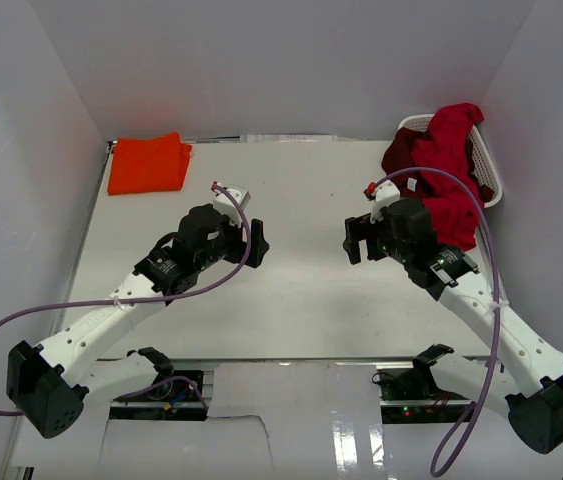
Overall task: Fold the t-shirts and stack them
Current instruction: Grab crumpled tshirt from bin with the right arm
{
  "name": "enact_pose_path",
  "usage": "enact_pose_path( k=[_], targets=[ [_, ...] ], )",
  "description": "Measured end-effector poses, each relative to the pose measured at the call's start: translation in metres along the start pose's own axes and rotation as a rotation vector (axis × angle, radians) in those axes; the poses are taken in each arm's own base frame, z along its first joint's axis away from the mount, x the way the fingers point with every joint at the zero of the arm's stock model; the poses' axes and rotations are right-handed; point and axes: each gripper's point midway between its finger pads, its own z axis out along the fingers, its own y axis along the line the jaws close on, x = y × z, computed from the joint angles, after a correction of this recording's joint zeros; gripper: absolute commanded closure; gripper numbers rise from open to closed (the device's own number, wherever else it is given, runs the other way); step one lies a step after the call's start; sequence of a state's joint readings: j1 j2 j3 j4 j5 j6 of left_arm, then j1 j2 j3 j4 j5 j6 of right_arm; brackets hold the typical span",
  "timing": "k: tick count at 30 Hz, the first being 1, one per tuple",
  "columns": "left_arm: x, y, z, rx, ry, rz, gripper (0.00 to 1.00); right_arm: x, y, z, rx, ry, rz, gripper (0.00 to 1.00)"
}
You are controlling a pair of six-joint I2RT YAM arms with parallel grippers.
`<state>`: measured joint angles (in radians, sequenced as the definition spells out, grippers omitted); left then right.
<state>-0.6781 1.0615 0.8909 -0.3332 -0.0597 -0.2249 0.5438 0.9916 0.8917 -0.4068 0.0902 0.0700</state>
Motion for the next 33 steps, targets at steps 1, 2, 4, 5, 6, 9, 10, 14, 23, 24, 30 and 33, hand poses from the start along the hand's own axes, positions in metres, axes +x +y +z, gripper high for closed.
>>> enact_pose_path(
  k=[1, 2, 4, 5, 6, 9, 10, 14, 23, 24, 30, 33],
  targets=[
    [0.0, 0.0, 0.0, 0.0, 0.0, 0.0, 0.02, 0.0, 0.0, 0.0, 0.002, 0.0, 0.0, 0.1],
    [0.0, 0.0, 0.0, 0.0, -0.001, 0.0, 0.02, 0.0, -0.001, 0.0, 0.005, 0.0, 0.0, 0.1],
    [0.0, 0.0, 0.0, -0.002, -0.002, 0.0, 0.02, 0.0, -0.001, 0.0, 0.008, 0.0, 0.0, 0.1],
    [0.0, 0.001, 0.0, -0.004, -0.002, 0.0, 0.02, 0.0, -0.002, 0.0, 0.01, 0.0, 0.0, 0.1],
    [-0.001, 0.001, 0.0, -0.006, -0.003, 0.0, 0.02, 0.0, -0.002, 0.0, 0.012, 0.0, 0.0, 0.1],
    [-0.001, 0.002, 0.0, -0.012, -0.003, -0.001, 0.02, 0.0, -0.002, 0.0, 0.015, 0.0, 0.0, 0.1],
    [-0.001, 0.002, 0.0, -0.012, -0.004, -0.001, 0.02, 0.0, -0.003, 0.0, 0.015, 0.0, 0.0, 0.1],
    [0.0, 0.003, 0.0, -0.016, -0.003, -0.004, 0.02, 0.0, -0.003, 0.0, 0.015, 0.0, 0.0, 0.1],
    [0.011, 0.013, 0.012, -0.057, 0.05, -0.026, 0.02, -0.004, -0.007, 0.007, 0.051, 0.026, 0.01, 0.1],
    [0.01, 0.015, 0.014, -0.063, 0.056, -0.031, 0.02, -0.007, -0.009, 0.011, 0.061, 0.032, 0.012, 0.1],
    [-0.011, 0.017, 0.031, -0.082, 0.066, -0.042, 0.02, -0.041, -0.024, 0.037, 0.118, 0.065, 0.052, 0.1],
    [-0.029, 0.019, 0.038, -0.08, 0.052, -0.052, 0.02, -0.059, -0.05, 0.047, 0.167, 0.062, 0.097, 0.1]
  ],
)
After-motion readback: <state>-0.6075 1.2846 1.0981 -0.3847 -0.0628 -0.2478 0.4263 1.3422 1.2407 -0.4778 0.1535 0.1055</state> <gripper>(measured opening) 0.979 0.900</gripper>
